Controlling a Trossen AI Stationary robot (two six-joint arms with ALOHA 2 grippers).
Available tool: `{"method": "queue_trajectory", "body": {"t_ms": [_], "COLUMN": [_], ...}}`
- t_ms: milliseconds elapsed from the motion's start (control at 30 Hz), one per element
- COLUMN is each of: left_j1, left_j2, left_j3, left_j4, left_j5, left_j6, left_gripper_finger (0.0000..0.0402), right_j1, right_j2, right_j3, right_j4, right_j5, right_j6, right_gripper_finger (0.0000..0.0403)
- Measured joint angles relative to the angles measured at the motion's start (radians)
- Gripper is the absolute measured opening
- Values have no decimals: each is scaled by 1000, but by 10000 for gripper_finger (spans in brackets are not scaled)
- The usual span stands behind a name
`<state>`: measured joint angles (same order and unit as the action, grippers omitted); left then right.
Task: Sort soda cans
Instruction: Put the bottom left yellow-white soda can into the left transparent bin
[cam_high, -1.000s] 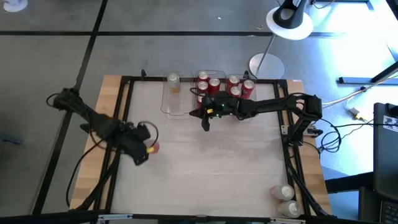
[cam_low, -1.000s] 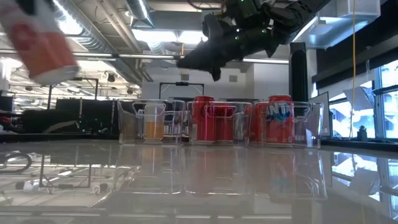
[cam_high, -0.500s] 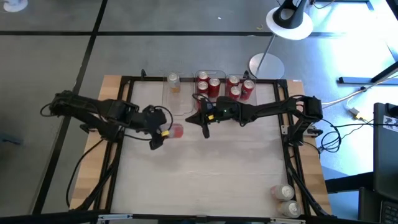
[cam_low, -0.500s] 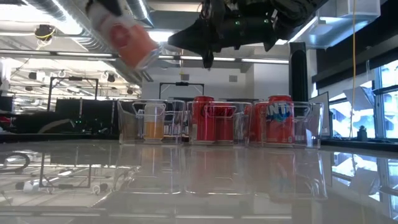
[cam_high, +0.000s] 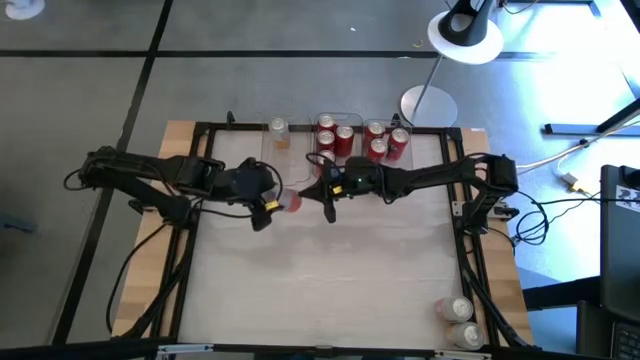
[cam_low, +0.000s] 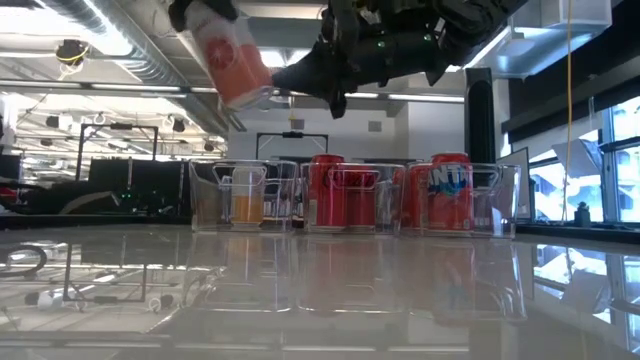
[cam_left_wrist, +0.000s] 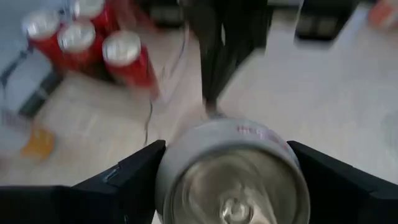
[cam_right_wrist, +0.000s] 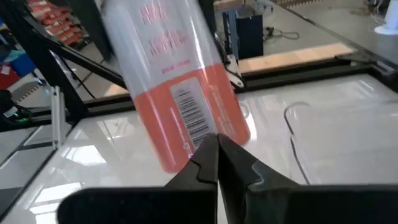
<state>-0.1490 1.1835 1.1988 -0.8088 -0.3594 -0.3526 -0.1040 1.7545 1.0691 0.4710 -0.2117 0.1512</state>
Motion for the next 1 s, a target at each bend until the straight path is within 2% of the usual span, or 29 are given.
{"method": "queue_trajectory", "body": {"t_ms": [200,400,567,800,1000], "left_j1": [13,55,113,265,405], "left_j2": [0,0,-1,28,100], "left_j3": [0,0,5,5,5], "left_j4": [138,143,160,160,226], "left_j5": [-28,-33,-80,-86,-72], "left_j6": [75,81,101,150,186], "left_gripper_finger": [290,290,290,290,289], "right_j1": [16,24,9,-1,-1], "right_j2": [42,61,-6,-150,-169], "right_j3": [0,1,-1,0,0], "right_j4": [66,94,-61,-312,-403], "right_j5": [23,91,137,298,299], "right_j6": [6,21,-26,-138,-252], "right_gripper_finger": [3,3,3,3,3]}}
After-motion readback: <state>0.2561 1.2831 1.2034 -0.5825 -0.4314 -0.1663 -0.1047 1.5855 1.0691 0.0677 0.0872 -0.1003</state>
